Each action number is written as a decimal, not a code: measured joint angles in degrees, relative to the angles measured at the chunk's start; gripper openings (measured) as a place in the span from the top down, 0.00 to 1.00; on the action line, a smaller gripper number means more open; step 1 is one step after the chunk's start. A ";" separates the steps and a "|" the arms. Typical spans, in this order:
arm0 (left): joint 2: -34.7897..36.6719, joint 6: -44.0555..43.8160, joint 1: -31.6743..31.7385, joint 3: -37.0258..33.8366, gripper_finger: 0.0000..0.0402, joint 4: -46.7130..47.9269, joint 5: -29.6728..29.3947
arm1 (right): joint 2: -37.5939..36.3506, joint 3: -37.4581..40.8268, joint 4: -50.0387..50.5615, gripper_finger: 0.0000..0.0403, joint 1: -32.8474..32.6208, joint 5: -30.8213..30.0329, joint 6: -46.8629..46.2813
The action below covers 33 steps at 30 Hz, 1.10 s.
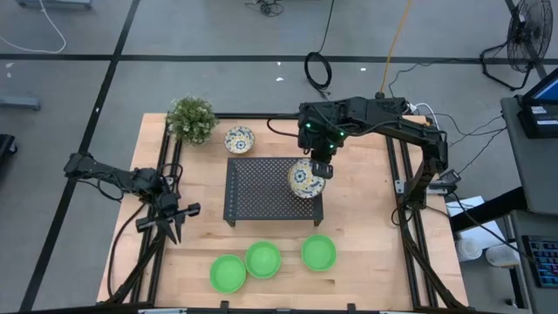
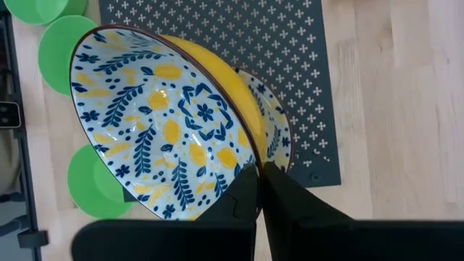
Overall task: Pick & Place Mini bowls
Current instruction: Stack the right white patterned bowl on top of the white patterned bowl on the shelf
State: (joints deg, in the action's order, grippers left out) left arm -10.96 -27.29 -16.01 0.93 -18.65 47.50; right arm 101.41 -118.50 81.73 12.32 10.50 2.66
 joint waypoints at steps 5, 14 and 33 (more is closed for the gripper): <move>0.00 0.00 0.01 0.00 0.88 0.00 -0.01 | 0.00 0.00 -0.07 1.00 -0.03 -0.25 -0.25; 0.00 0.00 0.02 0.00 0.88 0.00 -0.02 | 0.00 0.00 -0.07 1.00 -1.22 -1.62 -0.44; 0.00 0.00 0.02 -0.01 0.88 0.00 0.00 | -0.11 6.83 -3.42 1.00 -1.16 -1.73 -0.11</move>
State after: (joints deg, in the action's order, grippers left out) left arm -10.96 -27.29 -15.99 0.92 -18.65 47.50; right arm 101.30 -111.67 78.31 11.16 8.78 2.55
